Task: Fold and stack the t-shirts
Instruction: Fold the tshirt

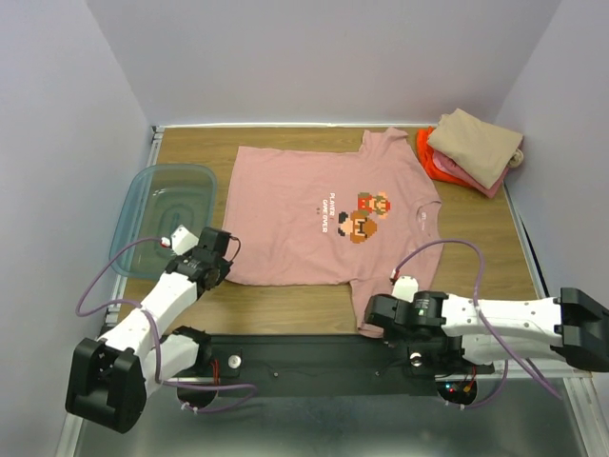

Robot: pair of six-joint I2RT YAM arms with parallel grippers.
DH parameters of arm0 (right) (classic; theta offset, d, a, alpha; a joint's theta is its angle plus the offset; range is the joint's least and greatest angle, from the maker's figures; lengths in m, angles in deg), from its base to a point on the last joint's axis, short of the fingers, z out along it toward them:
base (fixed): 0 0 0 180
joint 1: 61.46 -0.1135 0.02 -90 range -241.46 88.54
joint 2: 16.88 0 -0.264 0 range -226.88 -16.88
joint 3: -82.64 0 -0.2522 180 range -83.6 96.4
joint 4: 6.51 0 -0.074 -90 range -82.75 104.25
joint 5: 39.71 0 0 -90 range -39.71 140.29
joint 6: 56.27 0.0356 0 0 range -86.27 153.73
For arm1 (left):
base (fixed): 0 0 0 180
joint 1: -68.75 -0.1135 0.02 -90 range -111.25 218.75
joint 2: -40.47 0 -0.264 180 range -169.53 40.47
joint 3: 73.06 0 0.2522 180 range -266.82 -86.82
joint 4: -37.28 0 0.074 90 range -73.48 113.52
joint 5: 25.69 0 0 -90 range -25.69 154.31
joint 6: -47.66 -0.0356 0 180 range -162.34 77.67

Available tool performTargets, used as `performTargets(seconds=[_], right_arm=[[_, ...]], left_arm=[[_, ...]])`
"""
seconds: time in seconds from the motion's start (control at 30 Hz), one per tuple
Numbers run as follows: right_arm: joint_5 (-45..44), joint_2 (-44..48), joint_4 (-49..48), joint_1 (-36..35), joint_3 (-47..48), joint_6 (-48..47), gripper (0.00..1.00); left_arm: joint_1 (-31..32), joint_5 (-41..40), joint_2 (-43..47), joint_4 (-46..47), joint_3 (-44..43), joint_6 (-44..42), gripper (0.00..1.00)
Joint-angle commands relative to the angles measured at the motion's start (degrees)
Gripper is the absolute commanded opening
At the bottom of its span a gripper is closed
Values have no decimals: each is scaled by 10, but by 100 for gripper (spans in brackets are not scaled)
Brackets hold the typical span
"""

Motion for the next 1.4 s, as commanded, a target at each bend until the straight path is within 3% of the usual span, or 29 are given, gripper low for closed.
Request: performTargets(seconds=[0.0,0.33,0.5,0.77,0.9,1.37], right_arm=[[-19,23,69,-4,34,43,1],[-167,47,140,24,132,41,1],[-215,10,120,129,184,-63,0],[-222,-54,18,266,271,-206,1],[-172,-88,-47,337,290,-299,1],[-123,-224,-143,484,361,-398,0]], left_arm=[[-5,-9,26,-31,-6,-5,0],[-5,15,44,-10,-37,-14,0],[-5,22,14,15,-54,-21,0],[-7,6,-66,23,-123,-37,0],[-16,-3,-112,28,-158,-44,0],[-51,1,-282,73,-287,-76,0]])
